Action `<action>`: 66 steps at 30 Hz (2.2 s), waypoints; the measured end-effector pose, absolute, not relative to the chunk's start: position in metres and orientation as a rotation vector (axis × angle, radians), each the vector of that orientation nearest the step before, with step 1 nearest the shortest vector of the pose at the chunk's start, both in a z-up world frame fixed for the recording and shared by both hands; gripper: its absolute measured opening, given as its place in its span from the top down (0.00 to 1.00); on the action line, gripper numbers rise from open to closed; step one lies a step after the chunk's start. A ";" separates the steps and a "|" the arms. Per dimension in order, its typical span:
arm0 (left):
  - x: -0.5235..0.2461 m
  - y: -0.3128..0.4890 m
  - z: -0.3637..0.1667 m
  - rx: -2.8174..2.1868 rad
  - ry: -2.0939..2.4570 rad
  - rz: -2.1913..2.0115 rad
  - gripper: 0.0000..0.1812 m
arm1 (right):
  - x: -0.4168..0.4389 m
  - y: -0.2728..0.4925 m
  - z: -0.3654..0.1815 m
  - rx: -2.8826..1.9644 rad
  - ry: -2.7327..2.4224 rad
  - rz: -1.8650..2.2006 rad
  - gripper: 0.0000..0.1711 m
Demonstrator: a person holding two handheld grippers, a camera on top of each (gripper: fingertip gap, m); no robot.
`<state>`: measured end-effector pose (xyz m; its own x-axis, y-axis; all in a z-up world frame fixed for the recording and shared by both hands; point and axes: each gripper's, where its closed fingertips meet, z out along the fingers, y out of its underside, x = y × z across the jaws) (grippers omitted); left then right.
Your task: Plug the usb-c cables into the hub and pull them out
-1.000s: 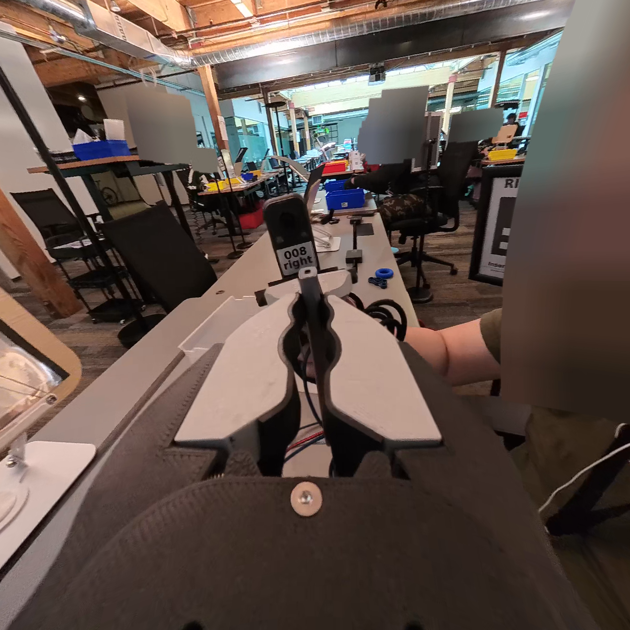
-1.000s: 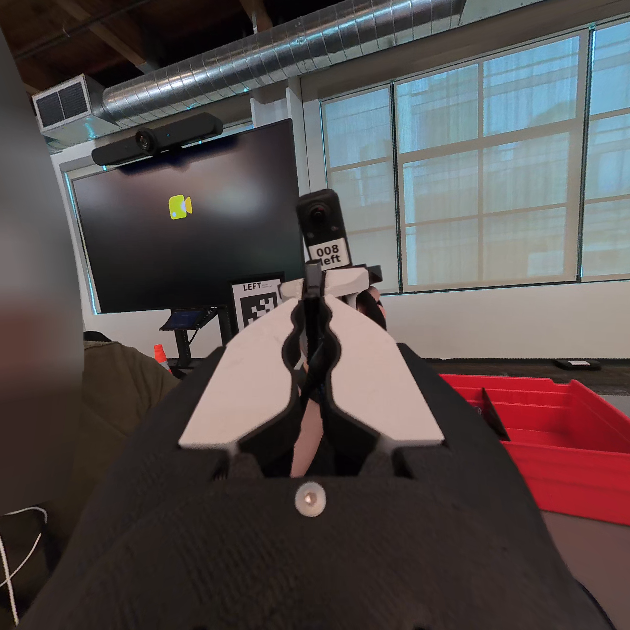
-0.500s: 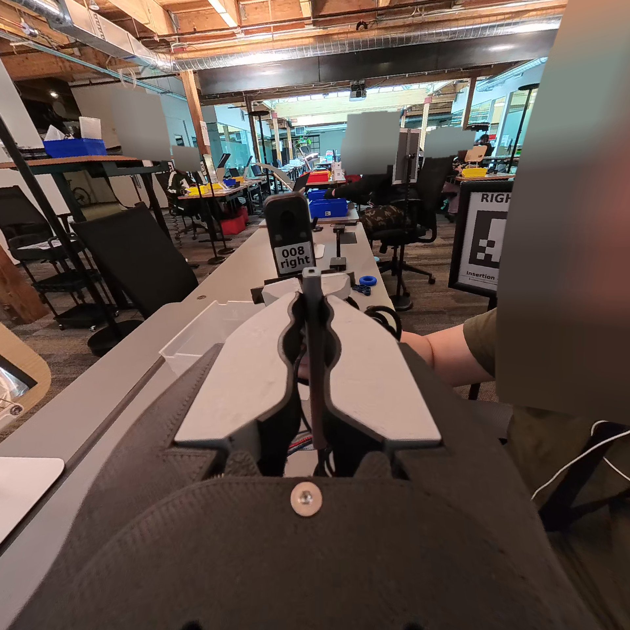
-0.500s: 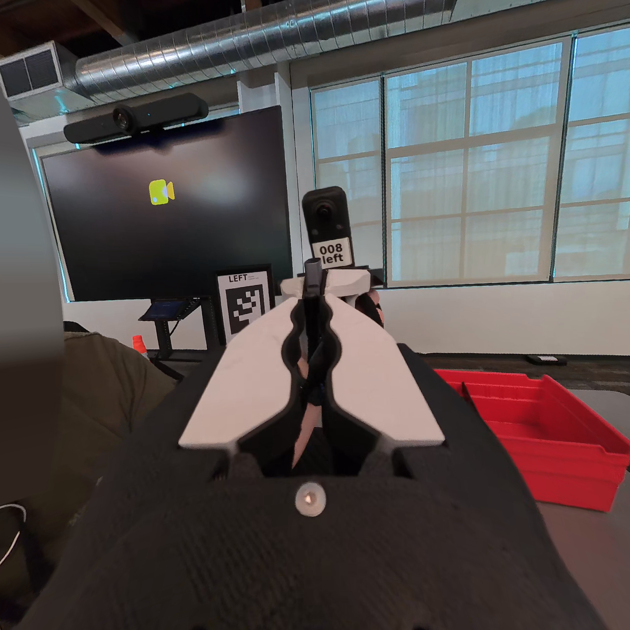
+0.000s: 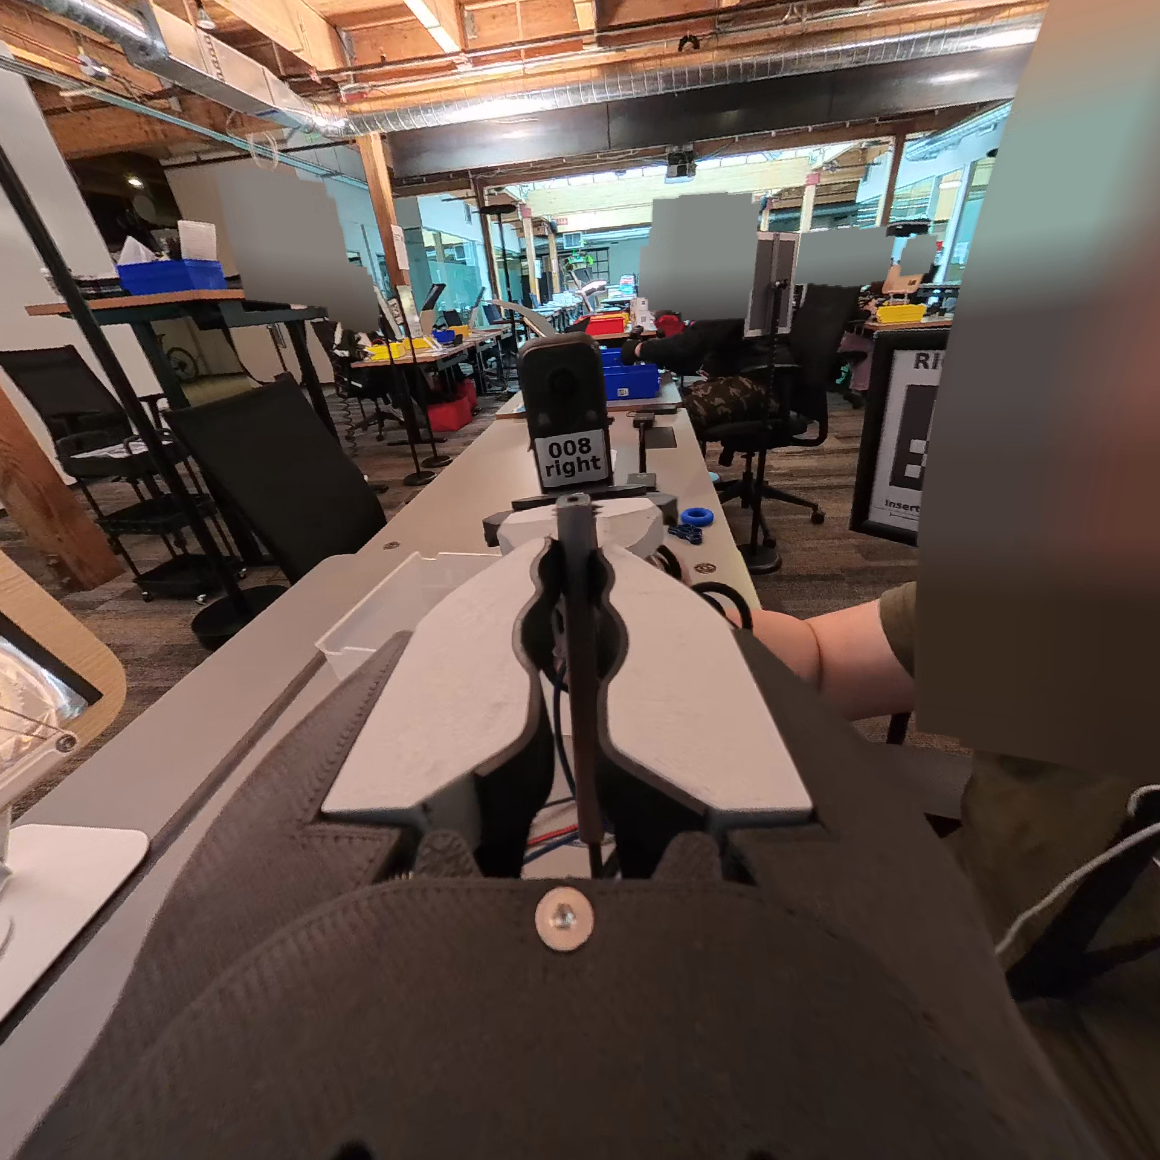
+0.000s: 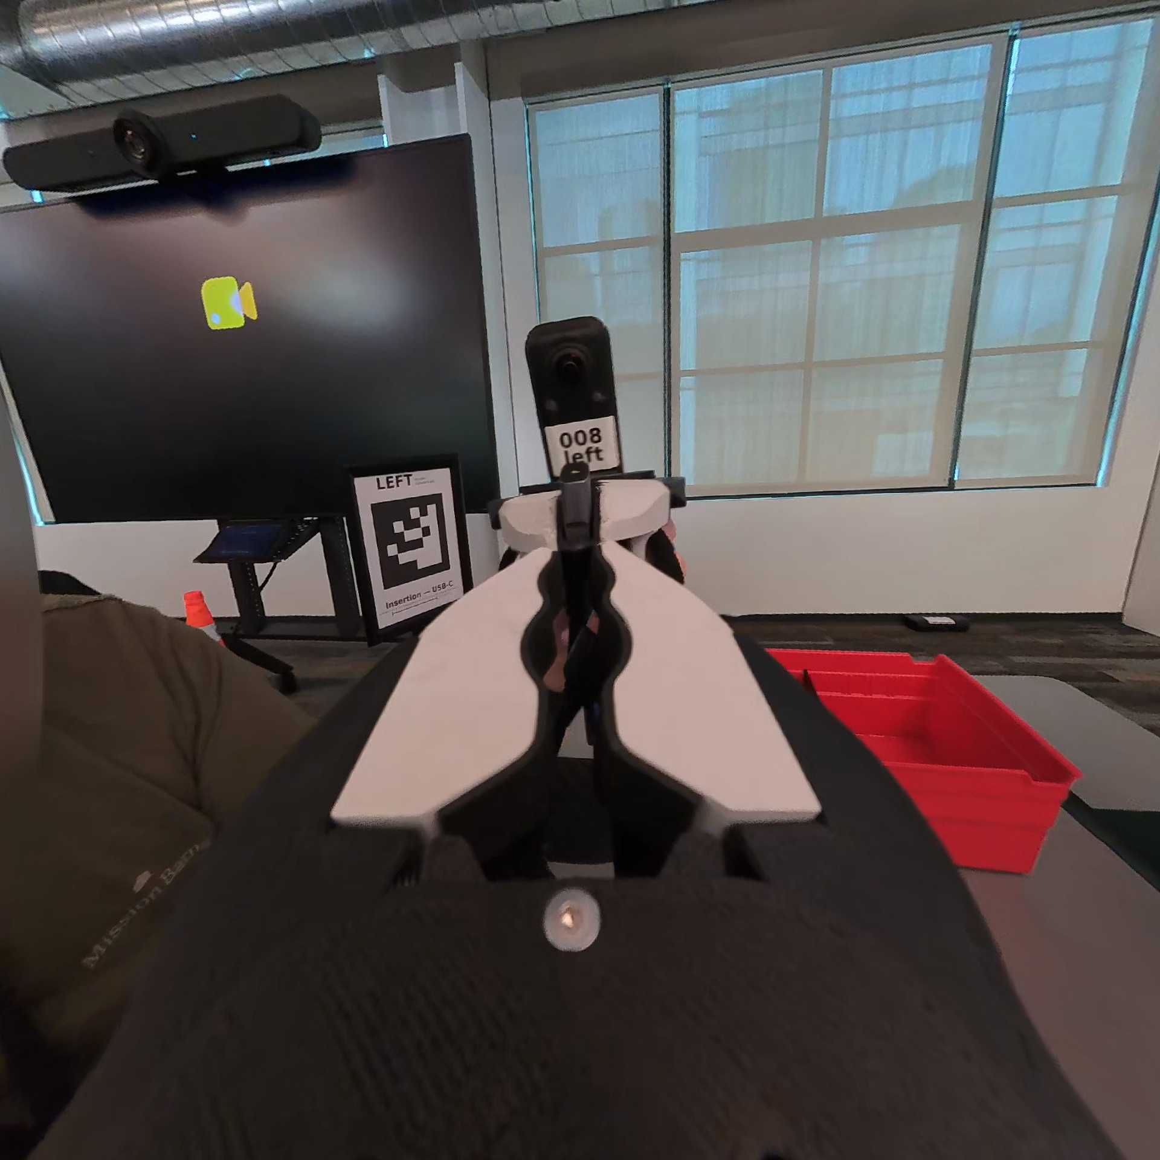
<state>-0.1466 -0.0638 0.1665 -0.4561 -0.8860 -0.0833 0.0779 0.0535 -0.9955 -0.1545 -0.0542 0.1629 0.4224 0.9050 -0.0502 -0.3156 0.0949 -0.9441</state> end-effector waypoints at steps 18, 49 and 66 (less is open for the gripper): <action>-0.123 -0.053 0.152 -1.014 1.527 -1.548 0.95 | -0.125 -0.045 0.169 -1.124 -0.543 1.085 0.95; -0.141 0.006 0.192 -1.081 1.090 -1.735 0.96 | -0.171 0.007 0.082 -1.443 -0.674 0.959 0.31; -0.111 -0.017 0.168 -1.211 1.221 -1.671 0.95 | -0.185 -0.002 0.078 -1.358 -0.742 0.931 0.93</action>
